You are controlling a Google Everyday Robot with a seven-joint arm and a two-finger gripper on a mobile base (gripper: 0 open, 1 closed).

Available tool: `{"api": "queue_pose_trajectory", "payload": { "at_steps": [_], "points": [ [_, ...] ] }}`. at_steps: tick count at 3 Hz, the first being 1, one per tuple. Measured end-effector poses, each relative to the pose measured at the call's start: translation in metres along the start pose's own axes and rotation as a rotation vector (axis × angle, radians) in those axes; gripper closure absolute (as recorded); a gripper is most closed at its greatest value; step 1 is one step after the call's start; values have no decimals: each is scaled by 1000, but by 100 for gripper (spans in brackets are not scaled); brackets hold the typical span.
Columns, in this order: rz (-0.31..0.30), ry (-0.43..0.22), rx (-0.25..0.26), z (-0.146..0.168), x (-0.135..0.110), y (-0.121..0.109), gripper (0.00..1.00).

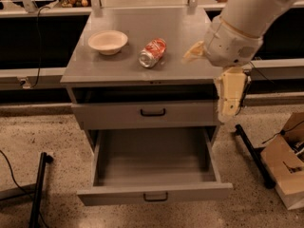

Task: Place coke can into middle drawer

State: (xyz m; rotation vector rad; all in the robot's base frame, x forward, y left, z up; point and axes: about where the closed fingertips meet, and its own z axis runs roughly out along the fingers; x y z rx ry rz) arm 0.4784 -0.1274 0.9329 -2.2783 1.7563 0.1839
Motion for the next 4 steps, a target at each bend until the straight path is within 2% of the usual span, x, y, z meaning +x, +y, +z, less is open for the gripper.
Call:
{"api": "queue_pose_trajectory", "payload": {
  "at_steps": [1, 2, 3, 4],
  "points": [
    [-120, -46, -60, 20, -4, -4, 0],
    [-240, -62, -75, 27, -22, -14, 0],
    [-446, -56, -95, 43, -35, -58, 0],
    [-675, 13, -78, 42, -51, -79, 0]
  ]
}}
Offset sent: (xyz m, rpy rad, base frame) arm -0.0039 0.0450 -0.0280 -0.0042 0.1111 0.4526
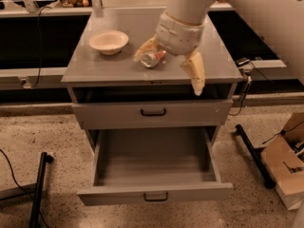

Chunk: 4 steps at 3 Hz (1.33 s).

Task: Place coke can into middle drawer

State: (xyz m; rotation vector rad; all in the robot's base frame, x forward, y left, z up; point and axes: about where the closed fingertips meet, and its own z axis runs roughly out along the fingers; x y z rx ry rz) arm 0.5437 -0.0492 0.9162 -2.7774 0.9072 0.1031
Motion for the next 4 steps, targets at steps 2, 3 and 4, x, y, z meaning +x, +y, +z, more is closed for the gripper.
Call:
{"api": "queue_pose_trajectory", "payload": {
  "at_steps": [2, 3, 4],
  "points": [
    [-58, 97, -2, 0, 14, -16, 0],
    [-65, 253, -71, -16, 54, -22, 0],
    [-97, 342, -78, -40, 100, -24, 0]
  ]
}}
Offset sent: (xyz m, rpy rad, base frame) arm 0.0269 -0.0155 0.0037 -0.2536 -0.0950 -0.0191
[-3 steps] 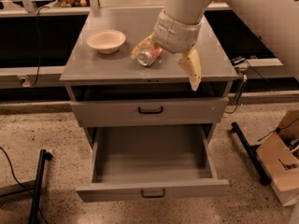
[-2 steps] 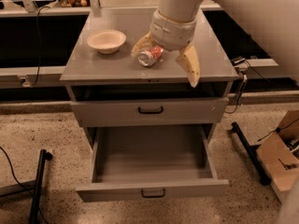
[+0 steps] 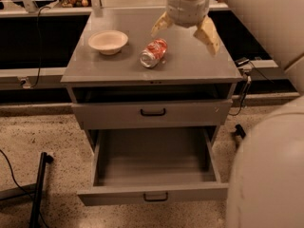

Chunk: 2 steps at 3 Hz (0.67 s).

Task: Place coke can into middle drawer

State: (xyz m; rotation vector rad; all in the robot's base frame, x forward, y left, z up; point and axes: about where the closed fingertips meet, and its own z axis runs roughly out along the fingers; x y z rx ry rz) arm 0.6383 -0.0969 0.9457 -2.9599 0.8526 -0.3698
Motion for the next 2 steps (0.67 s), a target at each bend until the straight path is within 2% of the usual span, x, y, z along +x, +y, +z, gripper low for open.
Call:
{"api": "queue_pose_trajectory", "payload": {
  "at_steps": [1, 2],
  "points": [
    [-13, 45, 59, -13, 17, -8, 0],
    [-14, 58, 80, -12, 21, -14, 0]
  ]
}}
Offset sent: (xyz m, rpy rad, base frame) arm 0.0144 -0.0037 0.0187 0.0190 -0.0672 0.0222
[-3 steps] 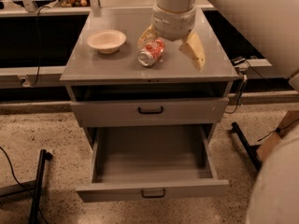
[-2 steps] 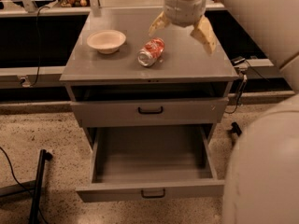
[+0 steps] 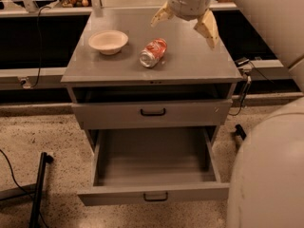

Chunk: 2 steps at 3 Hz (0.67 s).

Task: Place coke can into middle drawer

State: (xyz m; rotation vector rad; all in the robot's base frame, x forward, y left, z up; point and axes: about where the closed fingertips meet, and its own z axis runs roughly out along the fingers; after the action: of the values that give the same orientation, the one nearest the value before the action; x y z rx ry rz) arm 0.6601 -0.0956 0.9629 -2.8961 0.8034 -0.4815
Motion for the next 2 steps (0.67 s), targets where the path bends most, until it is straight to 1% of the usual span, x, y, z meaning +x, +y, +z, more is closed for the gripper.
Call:
{"api": "queue_pose_trajectory", "payload": {
  "at_steps": [1, 2],
  "points": [
    [-1, 25, 28, 0, 11, -7, 0],
    [27, 15, 56, 16, 31, -20, 0]
  ]
}}
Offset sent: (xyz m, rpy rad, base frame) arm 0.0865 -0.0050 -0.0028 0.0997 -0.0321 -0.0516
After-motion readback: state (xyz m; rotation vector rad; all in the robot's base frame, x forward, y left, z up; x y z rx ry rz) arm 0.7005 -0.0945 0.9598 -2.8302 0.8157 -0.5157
